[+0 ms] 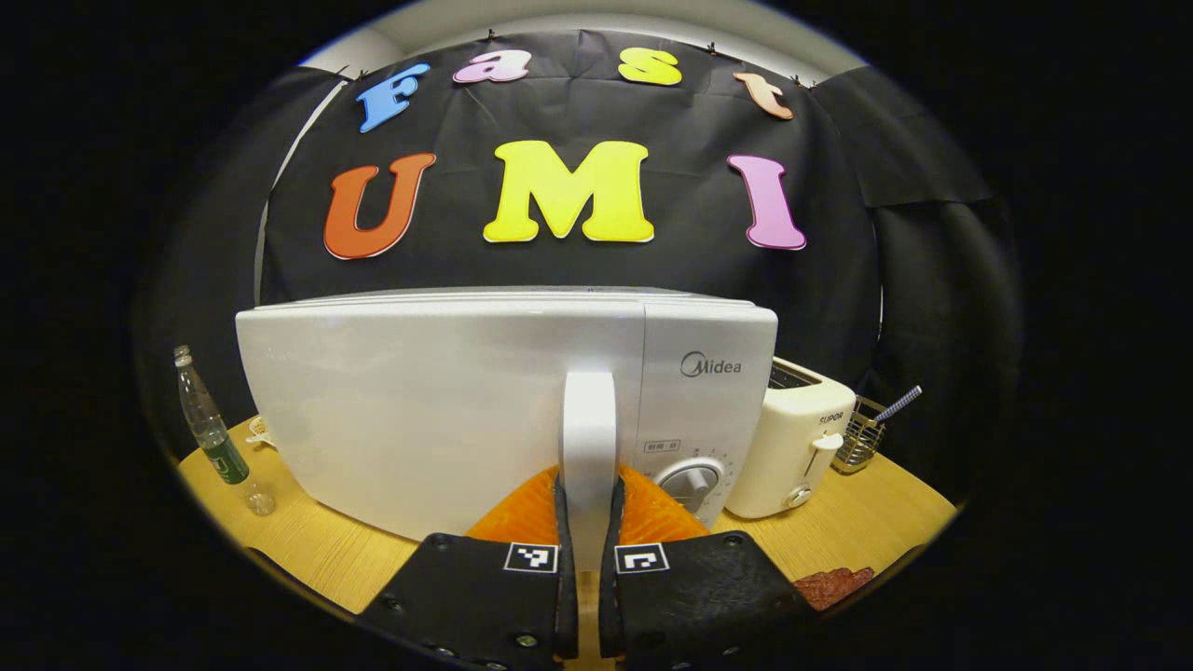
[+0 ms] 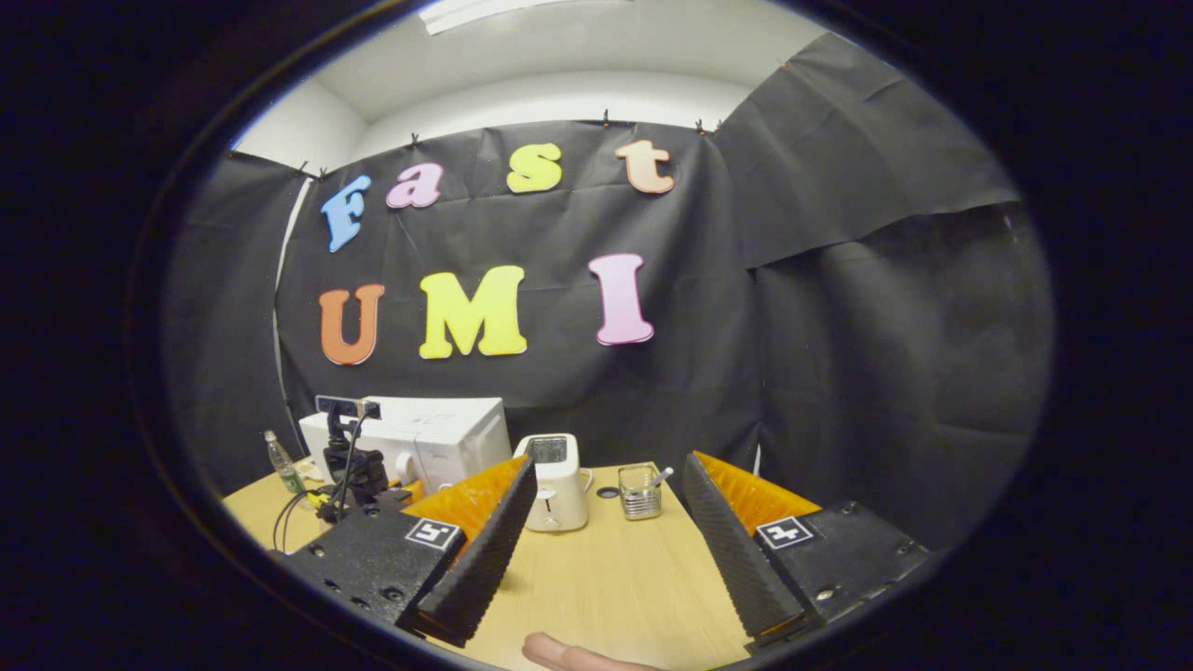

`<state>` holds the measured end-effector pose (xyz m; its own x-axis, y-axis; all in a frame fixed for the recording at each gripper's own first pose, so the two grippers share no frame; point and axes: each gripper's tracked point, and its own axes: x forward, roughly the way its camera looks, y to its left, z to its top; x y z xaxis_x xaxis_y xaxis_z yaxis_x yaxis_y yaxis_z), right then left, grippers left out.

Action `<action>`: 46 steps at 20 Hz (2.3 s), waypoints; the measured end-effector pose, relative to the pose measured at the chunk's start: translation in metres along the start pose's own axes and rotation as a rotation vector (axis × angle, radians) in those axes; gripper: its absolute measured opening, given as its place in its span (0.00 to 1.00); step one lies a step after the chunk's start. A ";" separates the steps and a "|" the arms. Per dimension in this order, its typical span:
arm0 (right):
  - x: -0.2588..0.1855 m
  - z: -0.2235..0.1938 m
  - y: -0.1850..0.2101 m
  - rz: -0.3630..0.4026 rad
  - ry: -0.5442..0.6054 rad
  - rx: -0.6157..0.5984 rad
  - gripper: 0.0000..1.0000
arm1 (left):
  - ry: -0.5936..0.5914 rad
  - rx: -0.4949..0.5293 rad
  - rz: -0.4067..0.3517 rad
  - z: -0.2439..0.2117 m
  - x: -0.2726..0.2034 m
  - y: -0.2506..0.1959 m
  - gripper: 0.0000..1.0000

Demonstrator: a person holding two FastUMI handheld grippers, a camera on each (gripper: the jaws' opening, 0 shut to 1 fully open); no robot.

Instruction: Open the microwave oven with the left hand, put the food in, and close the microwave oven.

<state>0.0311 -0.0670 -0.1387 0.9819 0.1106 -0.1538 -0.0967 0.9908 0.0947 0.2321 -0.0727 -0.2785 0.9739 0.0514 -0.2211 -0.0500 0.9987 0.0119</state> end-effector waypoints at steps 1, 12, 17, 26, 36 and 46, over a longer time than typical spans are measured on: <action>0.001 -0.001 -0.002 -0.009 0.001 -0.001 0.92 | 0.018 -0.008 -0.014 -0.009 -0.007 0.000 0.08; 0.011 -0.019 0.041 0.022 0.048 -0.025 1.00 | 0.032 -0.008 -0.125 -0.023 -0.101 0.030 0.08; 0.008 -0.024 0.069 0.058 0.046 -0.079 1.00 | 0.021 -0.008 -0.081 -0.034 -0.154 0.070 0.13; -0.018 -0.034 0.112 0.139 0.062 -0.108 1.00 | 0.037 -0.078 0.201 -0.063 -0.281 0.214 0.55; -0.047 -0.024 0.132 0.157 0.029 -0.164 1.00 | -0.046 -0.064 0.256 -0.024 -0.322 0.239 0.94; -0.009 -0.032 0.129 0.149 0.077 -0.192 0.92 | -0.127 -0.025 0.143 0.074 -0.268 0.190 0.94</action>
<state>0.0051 0.0622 -0.1561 0.9398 0.2550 -0.2274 -0.2760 0.9590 -0.0649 -0.0219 0.1036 -0.1453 0.9764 0.1942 -0.0943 -0.1942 0.9809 0.0099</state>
